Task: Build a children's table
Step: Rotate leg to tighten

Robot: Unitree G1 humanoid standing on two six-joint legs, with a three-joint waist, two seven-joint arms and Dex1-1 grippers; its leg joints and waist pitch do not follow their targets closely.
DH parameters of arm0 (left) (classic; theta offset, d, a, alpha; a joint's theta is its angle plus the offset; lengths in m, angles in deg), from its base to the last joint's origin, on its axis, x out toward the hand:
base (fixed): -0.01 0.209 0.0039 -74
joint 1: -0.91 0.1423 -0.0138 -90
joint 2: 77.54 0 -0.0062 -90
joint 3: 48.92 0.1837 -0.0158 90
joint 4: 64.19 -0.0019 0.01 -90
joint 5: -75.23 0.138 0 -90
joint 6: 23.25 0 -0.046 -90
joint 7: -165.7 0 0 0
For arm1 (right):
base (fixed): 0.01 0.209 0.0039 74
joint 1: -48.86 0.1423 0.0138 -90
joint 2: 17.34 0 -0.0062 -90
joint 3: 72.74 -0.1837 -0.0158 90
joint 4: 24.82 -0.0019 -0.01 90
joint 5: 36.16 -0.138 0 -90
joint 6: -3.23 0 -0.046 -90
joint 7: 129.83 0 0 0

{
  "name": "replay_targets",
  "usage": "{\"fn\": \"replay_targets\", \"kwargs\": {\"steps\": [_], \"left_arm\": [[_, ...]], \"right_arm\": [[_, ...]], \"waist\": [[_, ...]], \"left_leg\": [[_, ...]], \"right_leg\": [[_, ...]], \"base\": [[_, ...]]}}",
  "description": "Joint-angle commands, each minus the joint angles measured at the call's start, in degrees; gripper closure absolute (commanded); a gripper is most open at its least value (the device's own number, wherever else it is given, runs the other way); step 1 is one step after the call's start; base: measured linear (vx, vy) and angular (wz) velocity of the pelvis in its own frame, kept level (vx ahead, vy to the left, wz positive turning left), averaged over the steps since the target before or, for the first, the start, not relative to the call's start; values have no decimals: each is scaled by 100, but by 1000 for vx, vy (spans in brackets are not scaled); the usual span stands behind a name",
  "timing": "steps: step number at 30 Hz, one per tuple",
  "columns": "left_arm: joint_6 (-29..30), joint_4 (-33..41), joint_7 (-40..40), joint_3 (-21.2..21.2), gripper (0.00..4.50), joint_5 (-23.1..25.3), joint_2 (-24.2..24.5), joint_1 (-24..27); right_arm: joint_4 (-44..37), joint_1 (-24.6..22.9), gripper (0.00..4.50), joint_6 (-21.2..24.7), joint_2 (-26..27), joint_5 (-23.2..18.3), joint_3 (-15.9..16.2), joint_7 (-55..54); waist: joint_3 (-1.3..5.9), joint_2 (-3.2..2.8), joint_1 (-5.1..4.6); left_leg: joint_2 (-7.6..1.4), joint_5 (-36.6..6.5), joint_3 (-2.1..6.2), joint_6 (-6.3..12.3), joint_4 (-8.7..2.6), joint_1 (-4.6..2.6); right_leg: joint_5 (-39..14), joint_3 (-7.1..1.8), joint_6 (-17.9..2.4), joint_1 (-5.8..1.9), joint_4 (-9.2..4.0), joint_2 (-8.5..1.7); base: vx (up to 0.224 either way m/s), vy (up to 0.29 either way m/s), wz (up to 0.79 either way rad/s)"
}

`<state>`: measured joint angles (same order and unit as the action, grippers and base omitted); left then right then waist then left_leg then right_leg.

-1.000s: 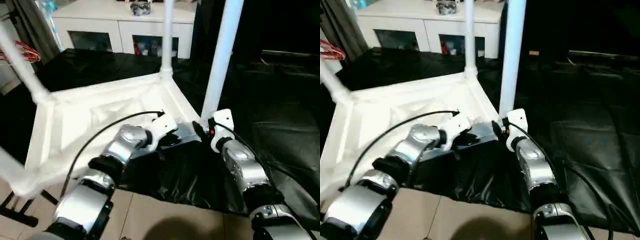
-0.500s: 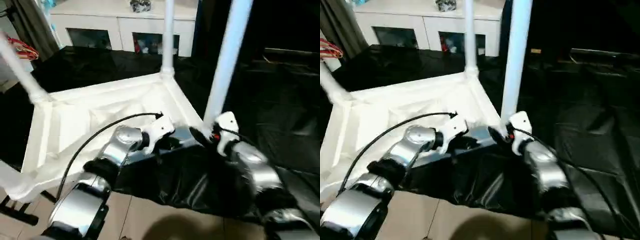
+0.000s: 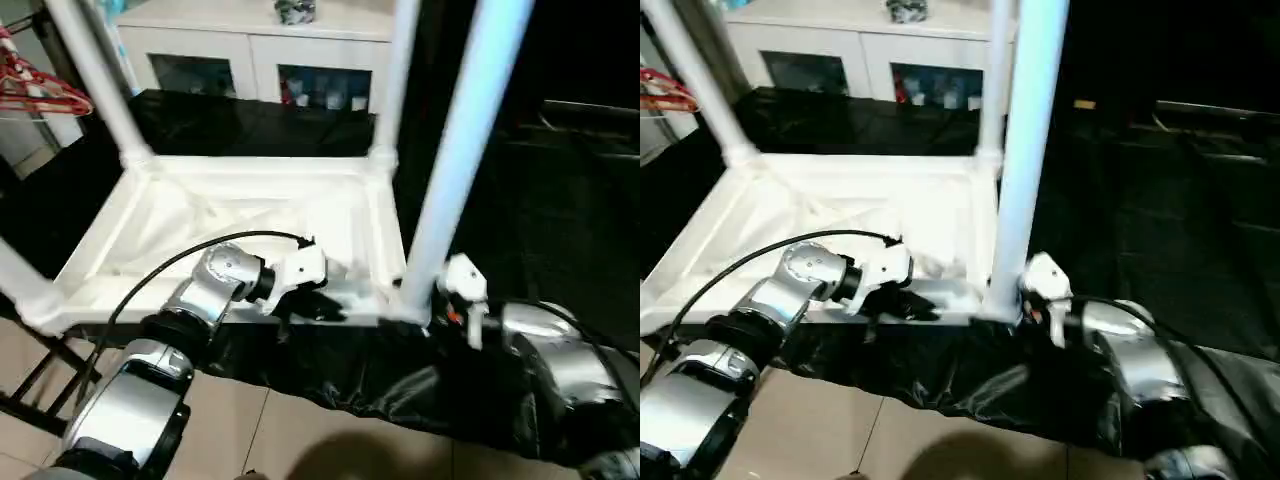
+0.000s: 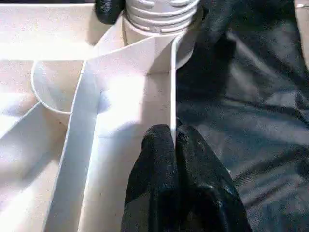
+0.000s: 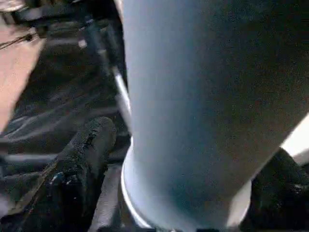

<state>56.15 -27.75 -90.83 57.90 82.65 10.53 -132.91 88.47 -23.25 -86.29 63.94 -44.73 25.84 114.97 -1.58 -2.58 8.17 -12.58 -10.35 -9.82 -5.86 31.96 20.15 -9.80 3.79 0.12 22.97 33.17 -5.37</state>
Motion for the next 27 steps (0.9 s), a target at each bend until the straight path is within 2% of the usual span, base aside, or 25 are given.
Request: {"fn": "replay_targets", "kwargs": {"steps": [1, 4, 5, 7, 9, 11, 17, 20, 23, 24, 27], "left_arm": [[-74, -90, 156, 68, 450, 58, -24, -251], [-88, -110, 128, 63, 450, 62, -9, -262], [-94, -118, 107, 57, 450, 61, -8, -265], [-122, -144, 48, 58, 450, 46, -2, -271], [-131, -149, 36, 60, 450, 42, -1, -271], [-134, -150, -4, 62, 450, 29, -1, -264], [-168, -166, -55, 96, 450, 1, -11, -239], [-61, -223, 384, 26, 450, 53, -120, -275], [43, -295, 761, -54, 450, 58, -247, -333], [48, -297, 775, -57, 450, 57, -253, -335], [274, -330, 1383, -122, 450, 61, -633, -381]], "right_arm": [[-191, -141, 84, 69, 92, -16, 596, 556], [-229, -149, 94, 177, 79, -61, 586, 627], [-248, -152, 117, 219, 82, -68, 568, 651], [-335, -171, 127, 314, 67, -108, 562, 673], [-359, -177, 135, 336, 64, -120, 564, 676], [-394, -192, 165, 381, 70, -144, 570, 688], [-384, -232, 176, 467, 184, -199, 527, 587], [-181, -191, 177, 390, 473, -176, 347, 96], [71, -95, 177, 332, 708, -46, 218, -460], [81, -91, 177, 327, 718, -40, 214, -482], [754, 197, 178, 358, 1210, 264, -15, -1783]], "waist": [[295, 51, -6], [290, 49, 8], [289, 42, 9], [290, 55, 15], [298, 54, 20], [303, 53, 23], [301, 51, 21], [294, 49, 16], [264, 48, -14], [244, 50, -27], [229, 46, -80]], "left_leg": [[-39, -1219, -54, 458, -316, 13], [-41, -1248, -53, 427, -320, 8], [-41, -1265, -53, 416, -320, 11], [-38, -1288, -52, 398, -324, 10], [-39, -1211, -51, 398, -319, 10], [-39, -1158, -49, 410, -310, 16], [-39, -1214, -52, 393, -314, 11], [-37, -1233, -50, 374, -322, 20], [-25, -1454, -52, 249, -353, -4], [-18, -1601, -45, 209, -376, -10], [-10, -1767, -16, 89, -406, -19]], "right_leg": [[-882, -163, -1332, -318, -320, -230], [-861, -163, -1364, -321, -314, -230], [-881, -163, -1362, -322, -316, -233], [-982, -162, -1329, -330, -323, -236], [-892, -162, -1333, -329, -315, -233], [-766, -161, -1358, -332, -298, -232], [-834, -159, -1365, -331, -305, -239], [-922, -157, -1332, -330, -314, -241], [-1486, -155, -1209, -298, -372, -251], [-1886, -147, -1094, -299, -421, -253], [-2421, -146, -904, -267, -466, -269]], "base": [[0, 0, 0], [0, 0, 0], [0, 0, 0], [0, 0, 0], [0, 0, 0], [0, 0, 0], [0, 0, 0], [0, 0, 0], [0, 0, 0], [0, 0, 0], [0, 0, 0]]}}
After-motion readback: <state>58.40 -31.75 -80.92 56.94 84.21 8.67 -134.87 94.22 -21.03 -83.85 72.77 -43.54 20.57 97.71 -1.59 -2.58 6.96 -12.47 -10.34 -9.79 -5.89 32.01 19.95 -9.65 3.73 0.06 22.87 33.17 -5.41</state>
